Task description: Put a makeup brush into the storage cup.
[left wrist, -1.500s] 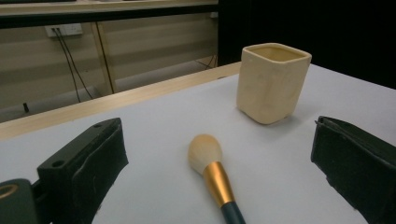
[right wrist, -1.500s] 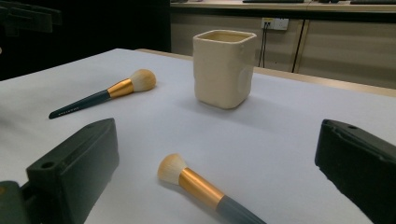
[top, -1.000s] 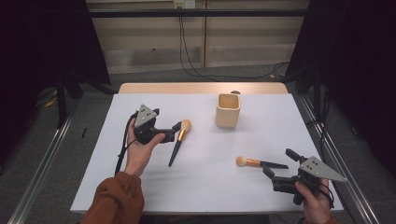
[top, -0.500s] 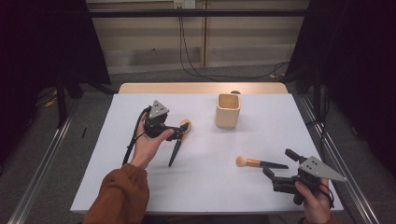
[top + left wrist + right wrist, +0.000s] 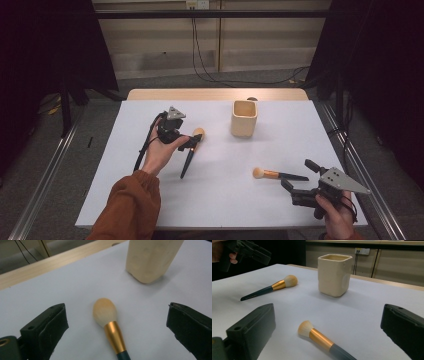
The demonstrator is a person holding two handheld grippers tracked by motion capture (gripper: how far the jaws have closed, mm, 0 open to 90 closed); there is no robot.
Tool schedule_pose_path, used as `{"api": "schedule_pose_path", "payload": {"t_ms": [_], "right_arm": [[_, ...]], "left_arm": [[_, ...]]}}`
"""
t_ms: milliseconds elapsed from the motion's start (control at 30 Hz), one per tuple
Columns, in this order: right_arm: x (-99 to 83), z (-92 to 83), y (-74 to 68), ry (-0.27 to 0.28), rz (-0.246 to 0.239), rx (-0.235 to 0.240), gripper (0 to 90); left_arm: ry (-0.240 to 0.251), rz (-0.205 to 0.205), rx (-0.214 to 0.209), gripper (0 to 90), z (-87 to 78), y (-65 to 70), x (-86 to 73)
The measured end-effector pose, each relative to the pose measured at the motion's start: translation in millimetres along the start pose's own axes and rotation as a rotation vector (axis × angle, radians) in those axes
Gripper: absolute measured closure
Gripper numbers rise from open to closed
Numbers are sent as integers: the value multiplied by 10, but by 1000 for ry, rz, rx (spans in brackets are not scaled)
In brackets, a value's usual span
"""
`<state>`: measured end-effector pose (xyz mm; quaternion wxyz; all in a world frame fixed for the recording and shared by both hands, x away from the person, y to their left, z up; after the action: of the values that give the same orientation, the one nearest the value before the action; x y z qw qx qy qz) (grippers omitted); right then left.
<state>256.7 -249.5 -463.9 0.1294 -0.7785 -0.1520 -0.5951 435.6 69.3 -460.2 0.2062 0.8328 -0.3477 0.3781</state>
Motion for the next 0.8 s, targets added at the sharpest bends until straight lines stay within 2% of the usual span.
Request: {"api": "schedule_pose_path", "payload": {"t_ms": [67,200,367,467,600,800], "right_arm": [[-1,-1,-5,-1,-2,3,0],[-8,7,-15,-8,1,6,0],[-13,12,-11,-11,0,7,0],[-14,11,-10,-11,-1,6,0],[-15,11,-11,-11,-4,7,0],[-20,13,-16,-16,-6,9,0]], "left_arm": [[-55,-21,3,32,40,-2,-29],[-139,-7,16,32,95,-2,-69],[-241,-36,20,33,174,-11,-120],[-311,-28,31,37,214,-28,-179],[-365,-52,20,40,253,-18,-241],[-437,-49,30,54,310,-10,-308]]}}
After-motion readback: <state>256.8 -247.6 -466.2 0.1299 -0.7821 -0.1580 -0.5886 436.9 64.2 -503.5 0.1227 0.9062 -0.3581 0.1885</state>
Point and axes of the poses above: each handheld gripper's, and its own axes: z roughly forward along the jaws, x roughly out of its top, y roughly to its right, the point moved 8 cm from there along z, roughly forward along the jaws, and after that the axes turned 5 degrees about -x, right-handed, at the moved point
